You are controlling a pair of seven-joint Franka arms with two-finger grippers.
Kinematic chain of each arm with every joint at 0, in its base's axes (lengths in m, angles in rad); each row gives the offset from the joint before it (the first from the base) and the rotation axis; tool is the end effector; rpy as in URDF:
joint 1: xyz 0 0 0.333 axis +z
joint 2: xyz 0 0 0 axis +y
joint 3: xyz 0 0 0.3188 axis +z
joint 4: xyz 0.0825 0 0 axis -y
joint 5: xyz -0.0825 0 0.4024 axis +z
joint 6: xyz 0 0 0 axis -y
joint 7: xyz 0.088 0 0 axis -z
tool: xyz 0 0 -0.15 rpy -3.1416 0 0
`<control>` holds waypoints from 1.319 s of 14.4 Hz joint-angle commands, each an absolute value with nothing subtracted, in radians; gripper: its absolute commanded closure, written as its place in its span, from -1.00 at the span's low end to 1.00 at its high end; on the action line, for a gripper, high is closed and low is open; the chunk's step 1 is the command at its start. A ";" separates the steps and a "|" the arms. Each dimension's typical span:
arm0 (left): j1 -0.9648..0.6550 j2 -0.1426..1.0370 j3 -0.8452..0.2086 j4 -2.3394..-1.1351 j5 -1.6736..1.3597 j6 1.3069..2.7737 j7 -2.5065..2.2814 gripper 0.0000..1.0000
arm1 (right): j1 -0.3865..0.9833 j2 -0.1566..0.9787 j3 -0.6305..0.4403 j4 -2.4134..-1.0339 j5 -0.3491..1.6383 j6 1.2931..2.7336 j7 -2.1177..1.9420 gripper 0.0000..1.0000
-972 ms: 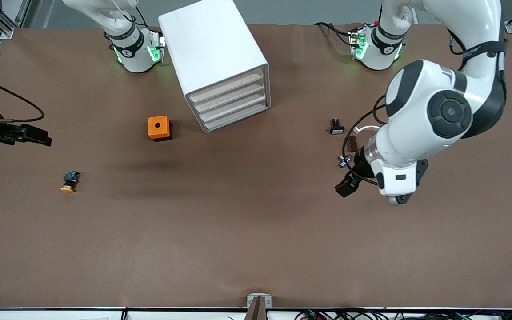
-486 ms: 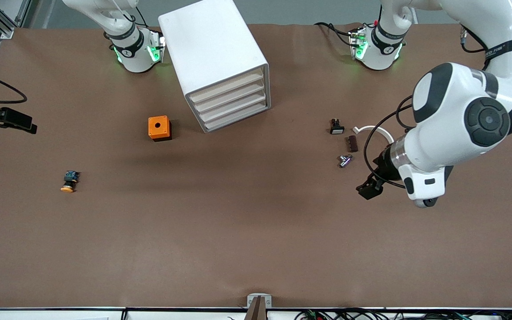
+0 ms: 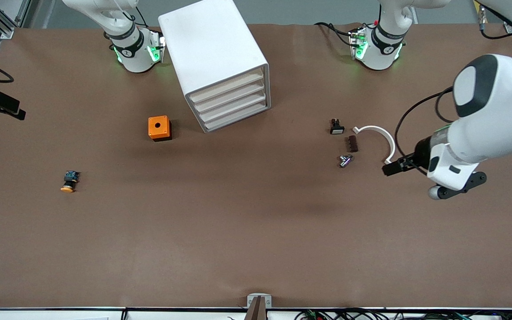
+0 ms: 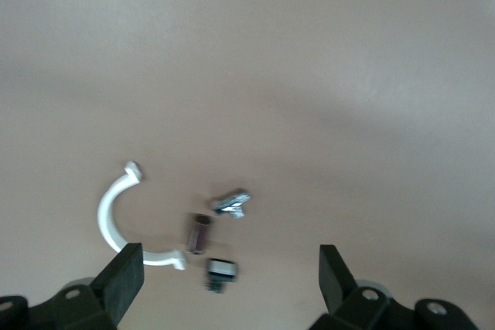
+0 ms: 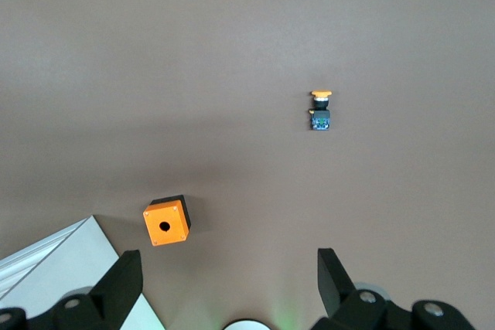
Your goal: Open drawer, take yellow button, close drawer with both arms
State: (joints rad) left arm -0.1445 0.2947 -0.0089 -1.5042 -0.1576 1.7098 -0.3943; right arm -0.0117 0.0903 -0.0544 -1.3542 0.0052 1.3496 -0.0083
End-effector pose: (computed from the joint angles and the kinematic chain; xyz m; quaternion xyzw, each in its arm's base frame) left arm 0.6460 -0.1210 0.4479 0.9868 0.1341 -0.0640 0.0638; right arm 0.5720 -0.0355 0.6180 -0.9985 0.0284 0.0473 0.0019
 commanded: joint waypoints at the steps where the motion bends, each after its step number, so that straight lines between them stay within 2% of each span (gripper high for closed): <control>1: -0.080 0.215 -0.018 -1.583 -0.173 1.701 -0.215 -1.00 | -0.015 -0.010 -0.054 -1.494 0.014 1.399 0.005 -1.00; 4: -0.023 0.206 -0.015 -1.550 -0.157 1.634 -0.174 -1.00 | -0.014 -0.144 -0.054 -1.693 0.014 1.512 0.005 -1.00; 9: -0.018 0.161 -0.014 -1.528 -0.016 1.582 -0.112 -1.00 | -0.015 -0.155 -0.054 -1.706 0.021 1.503 0.006 -1.00; 14: 0.054 0.080 -0.018 -1.631 -0.020 1.611 -0.002 -1.00 | -0.020 -0.153 -0.054 -1.706 0.021 1.496 0.005 -1.00; 19: 0.009 0.078 -0.011 -1.577 -0.025 1.618 -0.017 -1.00 | -0.020 -0.153 -0.054 -1.703 0.020 1.508 -0.008 -1.00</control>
State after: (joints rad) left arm 0.0357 0.0987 -0.0137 -1.5886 -0.0292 1.6125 -0.0103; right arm -0.0121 -0.1325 -0.0562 -1.6860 0.0119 1.4963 -0.0077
